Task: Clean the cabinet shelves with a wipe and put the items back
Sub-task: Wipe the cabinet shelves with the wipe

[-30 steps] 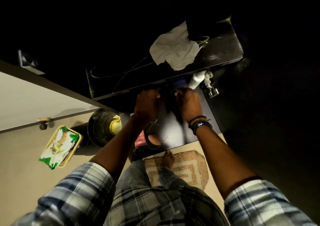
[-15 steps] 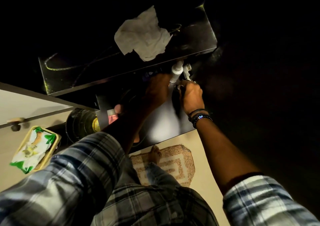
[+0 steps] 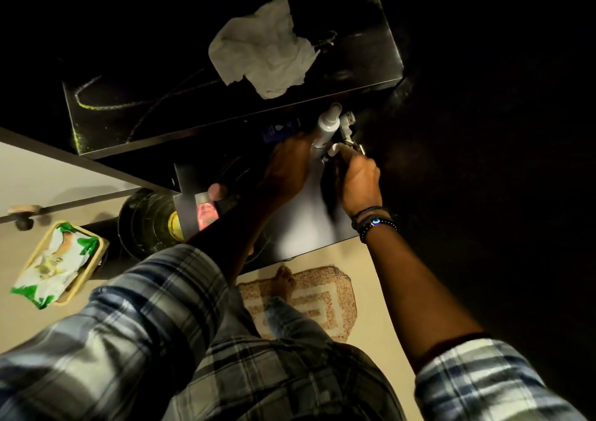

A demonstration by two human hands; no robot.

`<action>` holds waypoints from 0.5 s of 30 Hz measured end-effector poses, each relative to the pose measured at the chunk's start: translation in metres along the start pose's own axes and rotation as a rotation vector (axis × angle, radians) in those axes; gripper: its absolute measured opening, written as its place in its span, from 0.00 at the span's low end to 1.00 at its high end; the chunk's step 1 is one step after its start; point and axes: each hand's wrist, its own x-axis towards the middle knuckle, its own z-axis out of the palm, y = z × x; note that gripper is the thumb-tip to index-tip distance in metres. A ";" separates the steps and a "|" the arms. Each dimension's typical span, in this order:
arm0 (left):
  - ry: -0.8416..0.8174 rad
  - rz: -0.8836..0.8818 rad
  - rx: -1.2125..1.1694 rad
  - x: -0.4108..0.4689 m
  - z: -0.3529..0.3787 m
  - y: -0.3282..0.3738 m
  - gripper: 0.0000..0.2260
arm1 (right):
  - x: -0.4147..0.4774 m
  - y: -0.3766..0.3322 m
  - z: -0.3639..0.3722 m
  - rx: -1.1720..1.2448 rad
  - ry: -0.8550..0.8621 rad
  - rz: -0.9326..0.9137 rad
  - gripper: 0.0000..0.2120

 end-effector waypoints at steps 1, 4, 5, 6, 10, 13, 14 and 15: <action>0.006 0.012 -0.021 -0.005 0.000 -0.001 0.15 | -0.002 0.000 0.001 0.020 0.001 0.002 0.13; 0.033 -0.001 -0.064 -0.012 -0.008 -0.003 0.16 | -0.009 -0.003 0.004 0.072 0.026 -0.013 0.12; 0.041 -0.017 -0.064 -0.014 -0.013 -0.003 0.16 | -0.013 -0.006 0.005 0.073 0.033 -0.028 0.12; 0.055 -0.010 -0.064 -0.016 -0.016 -0.007 0.17 | -0.018 -0.010 0.007 0.079 0.029 -0.050 0.13; 0.119 -0.087 -0.064 -0.043 -0.050 -0.021 0.19 | -0.040 -0.032 0.027 0.138 -0.113 -0.148 0.18; 0.185 -0.150 -0.085 -0.073 -0.078 -0.034 0.18 | -0.051 -0.052 0.046 0.210 -0.339 -0.187 0.21; 0.178 -0.124 -0.079 -0.084 -0.084 -0.044 0.17 | -0.053 -0.059 0.050 0.238 -0.396 -0.204 0.22; 0.155 -0.095 -0.062 -0.094 -0.089 -0.054 0.17 | -0.055 -0.066 0.054 0.254 -0.438 -0.211 0.23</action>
